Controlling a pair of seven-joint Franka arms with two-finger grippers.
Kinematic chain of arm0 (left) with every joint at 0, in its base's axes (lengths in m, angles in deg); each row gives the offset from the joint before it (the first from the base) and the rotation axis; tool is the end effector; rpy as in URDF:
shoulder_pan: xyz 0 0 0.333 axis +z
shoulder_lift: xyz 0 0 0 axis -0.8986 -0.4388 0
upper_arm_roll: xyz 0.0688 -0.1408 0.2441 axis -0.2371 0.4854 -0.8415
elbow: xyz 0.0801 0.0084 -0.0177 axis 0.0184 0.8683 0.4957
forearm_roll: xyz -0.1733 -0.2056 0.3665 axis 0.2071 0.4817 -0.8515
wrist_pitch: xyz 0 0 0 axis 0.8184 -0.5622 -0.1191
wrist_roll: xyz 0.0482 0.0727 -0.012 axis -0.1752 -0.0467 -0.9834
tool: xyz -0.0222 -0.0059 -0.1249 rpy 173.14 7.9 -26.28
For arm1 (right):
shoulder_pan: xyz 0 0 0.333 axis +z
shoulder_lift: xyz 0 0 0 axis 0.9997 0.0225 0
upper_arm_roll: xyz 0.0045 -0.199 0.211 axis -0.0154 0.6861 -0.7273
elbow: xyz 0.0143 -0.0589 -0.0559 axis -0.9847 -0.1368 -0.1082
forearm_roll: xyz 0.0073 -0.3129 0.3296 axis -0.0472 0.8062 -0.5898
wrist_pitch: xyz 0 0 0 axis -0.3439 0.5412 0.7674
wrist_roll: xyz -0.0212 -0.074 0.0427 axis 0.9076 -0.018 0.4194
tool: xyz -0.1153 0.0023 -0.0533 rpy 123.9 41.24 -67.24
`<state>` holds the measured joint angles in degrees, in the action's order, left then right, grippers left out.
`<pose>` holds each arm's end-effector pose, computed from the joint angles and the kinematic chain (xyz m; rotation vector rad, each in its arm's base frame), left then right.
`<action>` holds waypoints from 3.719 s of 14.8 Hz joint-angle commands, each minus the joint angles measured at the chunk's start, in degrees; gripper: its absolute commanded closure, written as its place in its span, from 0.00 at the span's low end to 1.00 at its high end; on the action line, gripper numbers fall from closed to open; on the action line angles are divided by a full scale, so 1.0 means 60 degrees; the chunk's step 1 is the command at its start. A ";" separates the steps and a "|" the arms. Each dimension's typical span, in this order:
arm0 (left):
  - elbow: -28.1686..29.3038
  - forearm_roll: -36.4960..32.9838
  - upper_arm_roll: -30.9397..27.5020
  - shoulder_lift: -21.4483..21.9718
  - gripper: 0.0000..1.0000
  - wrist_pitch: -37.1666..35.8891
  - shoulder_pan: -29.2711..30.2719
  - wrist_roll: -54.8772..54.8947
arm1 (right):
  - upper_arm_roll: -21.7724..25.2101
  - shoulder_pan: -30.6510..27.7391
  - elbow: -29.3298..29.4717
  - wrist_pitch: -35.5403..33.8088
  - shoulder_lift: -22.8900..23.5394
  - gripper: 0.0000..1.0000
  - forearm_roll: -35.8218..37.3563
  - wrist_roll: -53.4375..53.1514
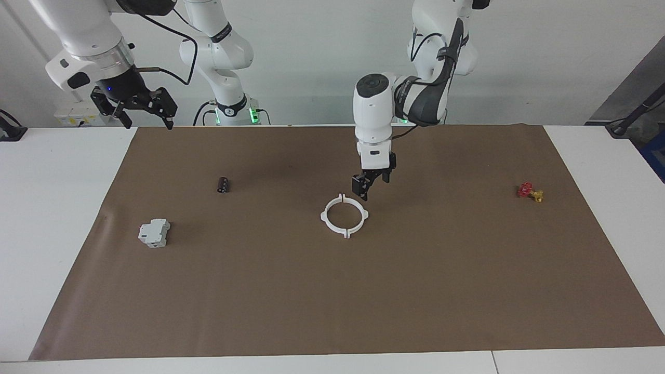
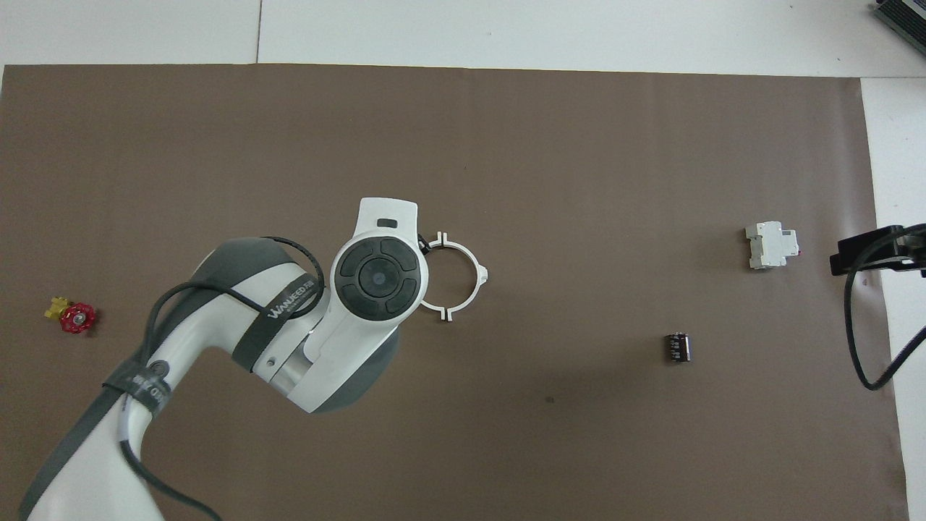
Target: Assemble drain pipe with both arms
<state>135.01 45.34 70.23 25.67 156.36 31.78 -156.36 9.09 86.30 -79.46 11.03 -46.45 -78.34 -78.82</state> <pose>0.5329 -0.3651 0.3626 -2.9156 -0.8655 -0.2514 0.5876 -0.0278 0.6005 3.1197 -0.0678 -0.1012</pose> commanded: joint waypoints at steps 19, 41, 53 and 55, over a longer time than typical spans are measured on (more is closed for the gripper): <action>-0.1099 0.1060 -0.0024 0.2681 0.00 -0.3527 0.5512 1.2473 | -0.0047 -0.0111 -0.0101 0.0137 -0.0023 0.00 -0.0170 -0.0108; -0.3150 0.1748 -0.0786 0.1612 0.00 -0.5754 0.4369 1.3176 | -0.0047 -0.0111 -0.0087 0.0122 -0.0023 0.00 -0.0170 -0.0108; -0.3165 0.1763 -0.0888 0.1627 0.00 -0.5432 0.4310 1.3235 | -0.0047 -0.0111 -0.0087 0.0137 -0.0023 0.00 -0.0170 -0.0108; -0.3150 0.1763 -0.0903 0.1641 0.00 -0.5417 0.4296 1.3235 | -0.0047 -0.0111 -0.0087 0.0137 -0.0023 0.00 -0.0170 -0.0108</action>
<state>116.91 55.03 65.84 35.64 123.65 58.36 -77.87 9.09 86.30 -79.46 11.03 -46.45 -78.34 -78.82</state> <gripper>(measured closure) 0.000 0.000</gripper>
